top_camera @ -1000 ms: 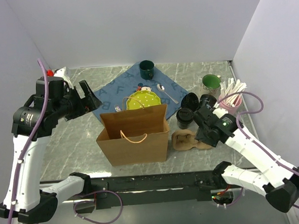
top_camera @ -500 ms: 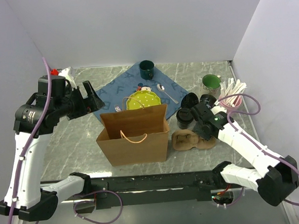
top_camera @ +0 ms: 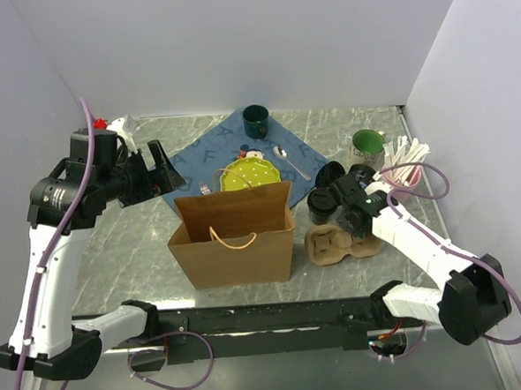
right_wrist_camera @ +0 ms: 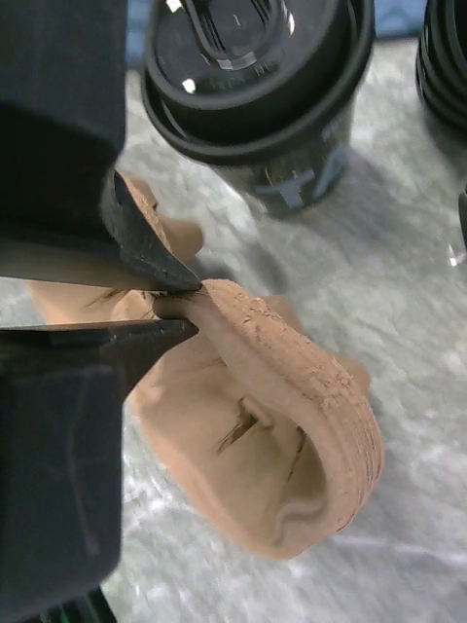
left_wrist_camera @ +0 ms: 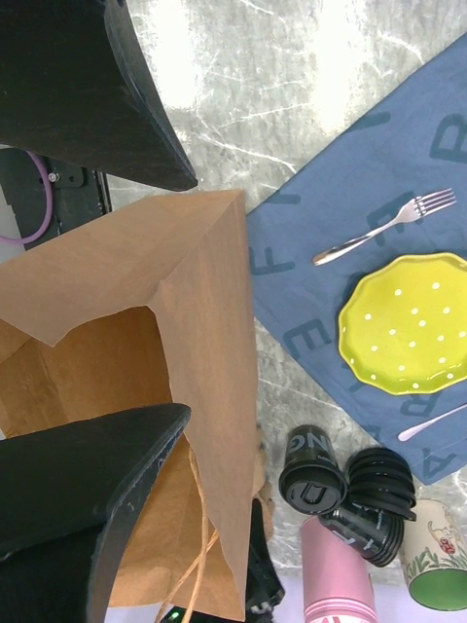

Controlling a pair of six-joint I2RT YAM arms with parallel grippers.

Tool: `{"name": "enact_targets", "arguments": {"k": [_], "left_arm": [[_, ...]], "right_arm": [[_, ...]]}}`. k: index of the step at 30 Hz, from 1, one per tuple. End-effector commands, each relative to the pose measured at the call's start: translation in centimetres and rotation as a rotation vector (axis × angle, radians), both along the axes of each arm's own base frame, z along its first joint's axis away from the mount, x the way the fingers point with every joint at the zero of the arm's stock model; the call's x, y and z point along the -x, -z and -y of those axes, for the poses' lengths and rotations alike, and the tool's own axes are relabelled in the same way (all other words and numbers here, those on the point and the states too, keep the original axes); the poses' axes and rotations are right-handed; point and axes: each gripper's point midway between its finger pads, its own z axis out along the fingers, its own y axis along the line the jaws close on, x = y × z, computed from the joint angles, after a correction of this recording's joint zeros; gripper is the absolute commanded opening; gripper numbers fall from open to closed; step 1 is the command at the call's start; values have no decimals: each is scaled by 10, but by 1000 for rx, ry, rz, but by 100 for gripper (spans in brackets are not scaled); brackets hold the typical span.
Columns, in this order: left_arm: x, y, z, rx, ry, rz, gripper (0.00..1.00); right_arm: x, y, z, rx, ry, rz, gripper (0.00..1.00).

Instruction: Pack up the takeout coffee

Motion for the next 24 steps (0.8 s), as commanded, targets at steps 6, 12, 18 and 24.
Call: {"name": "enact_targets", "arguments": {"k": [6,12,18,24], "left_arm": [[0,-17,8,29,48,46,97],[4,-21,3,8,46,71,97],[7,-18,1,10,40,71,97],[8,-18,4,22,48,67,97]], "right_arm": [[33,16,36,188,-12,-218,15],[41,5,64,235,47,-207,18],[13,-42,51,189,-106,-75,47],[-36,-114,18,205,-523,103,53]]}}
